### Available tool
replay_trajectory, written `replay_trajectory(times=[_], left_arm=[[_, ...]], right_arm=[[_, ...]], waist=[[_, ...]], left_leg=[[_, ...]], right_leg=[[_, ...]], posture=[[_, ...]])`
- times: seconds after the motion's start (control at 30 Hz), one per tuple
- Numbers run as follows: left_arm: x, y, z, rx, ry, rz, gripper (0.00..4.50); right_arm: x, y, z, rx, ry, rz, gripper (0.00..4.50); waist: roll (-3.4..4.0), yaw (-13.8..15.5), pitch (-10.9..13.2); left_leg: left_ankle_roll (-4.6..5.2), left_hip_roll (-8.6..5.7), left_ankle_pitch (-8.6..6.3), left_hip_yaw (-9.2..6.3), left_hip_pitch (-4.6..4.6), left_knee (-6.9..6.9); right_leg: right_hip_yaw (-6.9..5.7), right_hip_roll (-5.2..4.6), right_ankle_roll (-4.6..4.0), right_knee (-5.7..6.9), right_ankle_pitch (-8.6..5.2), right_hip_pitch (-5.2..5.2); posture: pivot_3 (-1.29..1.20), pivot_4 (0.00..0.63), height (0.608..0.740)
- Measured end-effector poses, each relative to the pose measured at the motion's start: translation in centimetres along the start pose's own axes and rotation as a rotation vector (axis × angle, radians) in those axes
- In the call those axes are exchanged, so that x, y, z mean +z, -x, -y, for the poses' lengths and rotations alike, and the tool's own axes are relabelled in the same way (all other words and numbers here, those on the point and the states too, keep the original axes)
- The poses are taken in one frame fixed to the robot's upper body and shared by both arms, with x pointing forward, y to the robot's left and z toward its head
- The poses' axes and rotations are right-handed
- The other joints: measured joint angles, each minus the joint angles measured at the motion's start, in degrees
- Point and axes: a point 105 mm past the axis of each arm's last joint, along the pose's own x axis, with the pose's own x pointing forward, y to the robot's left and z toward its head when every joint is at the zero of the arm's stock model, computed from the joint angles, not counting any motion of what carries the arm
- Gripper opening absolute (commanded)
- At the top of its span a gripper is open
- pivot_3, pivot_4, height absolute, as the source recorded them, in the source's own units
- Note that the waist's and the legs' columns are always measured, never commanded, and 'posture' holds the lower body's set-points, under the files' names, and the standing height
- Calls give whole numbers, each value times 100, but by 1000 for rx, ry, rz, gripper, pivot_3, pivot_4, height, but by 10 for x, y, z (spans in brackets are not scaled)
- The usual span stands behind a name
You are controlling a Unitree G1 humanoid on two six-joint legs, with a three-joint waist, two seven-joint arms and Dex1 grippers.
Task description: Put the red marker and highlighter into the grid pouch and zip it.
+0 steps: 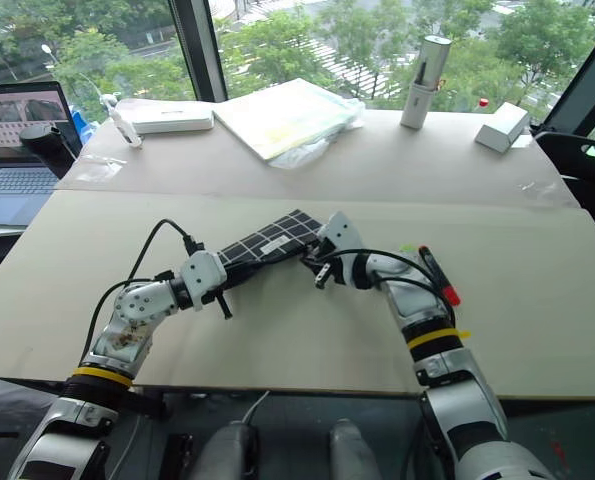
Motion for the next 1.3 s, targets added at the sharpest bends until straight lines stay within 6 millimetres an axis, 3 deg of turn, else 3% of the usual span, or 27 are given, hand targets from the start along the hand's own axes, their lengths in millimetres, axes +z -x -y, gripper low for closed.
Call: replay_trajectory(times=[0.17, 0.47, 0.53, 0.67, 0.8, 0.87, 1.1, 1.3], left_arm=[[0, 0, 0, 0, 0, -1, 0], [-1, 5, -7, 28, 2, -7, 0], [-2, 4, -8, 29, 9, -14, 0], [0, -1, -2, 3, 17, -7, 0], [4, -4, -1, -6, 10, 10, 0], [5, -4, -1, -8, 8, 12, 0], [6, -5, 1, -20, 5, 15, 0], [6, -4, -1, -17, 7, 13, 0]], right_arm=[[21, -5, -25, 145, 60, 36, 59], [28, -18, -37, 169, 15, 60, 59], [25, -18, -33, 141, 33, 46, 59], [17, -12, -5, 27, 56, -4, 59], [18, 7, 18, -42, 56, -3, 59], [18, 12, 21, -34, 56, -6, 59], [8, 6, -20, 125, 30, -6, 59], [14, -1, -32, 159, 33, 2, 59]], waist=[[1, 16, 0], [1, 21, 0], [1, 20, 0], [1, 25, 1], [1, 18, 0], [1, 17, 0], [0, -7, 1], [1, 11, 1]], left_leg=[[0, 0, 0, -3, -5, 1], [-1, 0, 0, -10, -11, 1], [-1, 0, 1, -12, -11, 1], [-2, 0, 1, -13, -13, 1], [-1, 1, 0, -15, -14, 0], [-1, 1, 0, -17, -14, 0], [0, 0, 0, -20, -15, -2], [-1, 1, 0, -21, -15, -1]], right_leg=[[-4, 0, 0, -1, 0, -1], [-16, -1, -1, -3, 0, -2], [-18, -1, -1, -3, 0, -2], [-19, -2, -1, -5, 0, -2], [-20, -1, -1, -9, 0, -1], [-21, -1, -1, -9, 0, -1], [-22, 0, -1, -9, 0, -1], [-26, -1, -1, -9, 0, 0]], posture=[[0, 150, 740], [0, 150, 740], [0, 150, 740], [0, 150, 740], [0, 150, 740], [0, 150, 740], [0, 150, 740], [0, 150, 740]])
